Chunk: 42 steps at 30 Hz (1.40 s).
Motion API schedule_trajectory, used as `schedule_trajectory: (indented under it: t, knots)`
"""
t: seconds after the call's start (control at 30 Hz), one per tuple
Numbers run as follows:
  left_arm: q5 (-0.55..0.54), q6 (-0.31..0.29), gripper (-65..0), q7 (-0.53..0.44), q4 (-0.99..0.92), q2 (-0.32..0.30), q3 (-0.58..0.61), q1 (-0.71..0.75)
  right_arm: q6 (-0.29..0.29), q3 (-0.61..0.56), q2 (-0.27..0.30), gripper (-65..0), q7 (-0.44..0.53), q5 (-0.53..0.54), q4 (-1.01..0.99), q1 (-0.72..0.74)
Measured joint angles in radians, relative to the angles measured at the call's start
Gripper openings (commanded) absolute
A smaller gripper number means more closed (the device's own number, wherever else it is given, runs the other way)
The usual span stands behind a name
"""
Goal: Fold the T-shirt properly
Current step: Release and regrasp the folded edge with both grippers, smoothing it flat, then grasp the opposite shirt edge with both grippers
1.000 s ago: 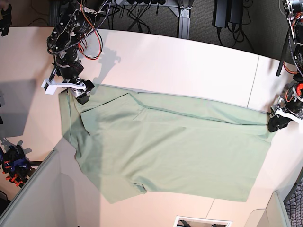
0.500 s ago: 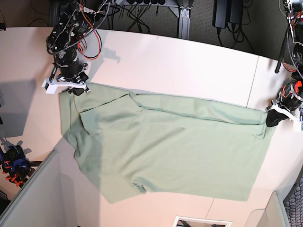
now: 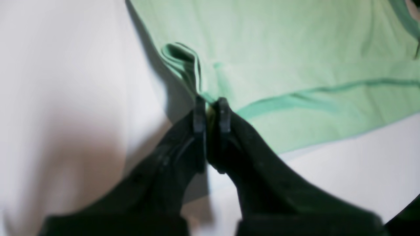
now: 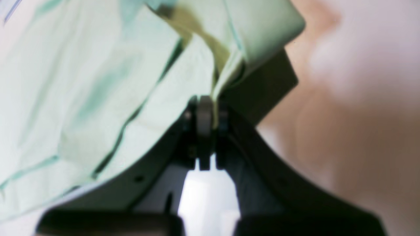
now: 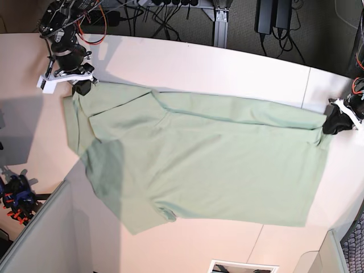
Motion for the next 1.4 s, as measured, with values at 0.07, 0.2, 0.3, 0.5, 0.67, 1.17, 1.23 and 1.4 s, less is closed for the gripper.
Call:
schedule_trajectory:
  t: [0.07, 0.2, 0.3, 0.5, 0.67, 1.17, 1.23, 1.4]
  knots:
    - [0.002, 0.000, -65.0, 0.001, 0.029, -0.010, 0.000, 0.039, -0.002, 0.000, 0.010, -65.0, -0.004, 0.006, 0.029, -0.045]
    - [-0.023, -0.002, -65.0, 0.009, 0.062, -0.005, -0.026, 0.099, 0.000, 0.000, 0.013, -65.0, -0.008, 0.018, 0.091, -0.125]
    - [-0.034, -0.002, -65.0, 0.010, 0.072, -0.001, -0.070, 0.152, 0.001, 0.001, 0.013, -65.0, -0.008, 0.021, 0.129, -0.178]
    - [-0.077, -0.001, -65.0, 0.026, 0.092, -0.001, -0.101, 0.193, 0.002, 0.029, 0.011, -65.0, -0.012, 0.023, 0.141, -0.211]
    - [-0.077, -0.001, -65.0, 0.026, 0.092, 0.010, -0.101, 0.198, 0.002, 0.031, 0.011, -65.0, -0.013, 0.023, 0.141, -0.214]
    - [-0.110, -0.001, -40.8, 0.023, 0.092, 0.009, -0.121, 0.225, 0.002, 0.035, 0.012, -34.4, -0.019, -0.008, 0.141, -0.214]
    - [-0.151, -0.001, -40.8, 0.019, 0.092, 0.009, -0.160, 0.225, 0.002, 0.045, 0.011, -34.4, -0.019, -0.007, 0.141, -0.214]
    - [-0.205, 0.000, -40.8, 0.018, 0.092, 0.009, -0.271, 0.225, 0.001, 0.097, 0.011, -34.4, -0.008, -0.002, 0.141, -0.202]
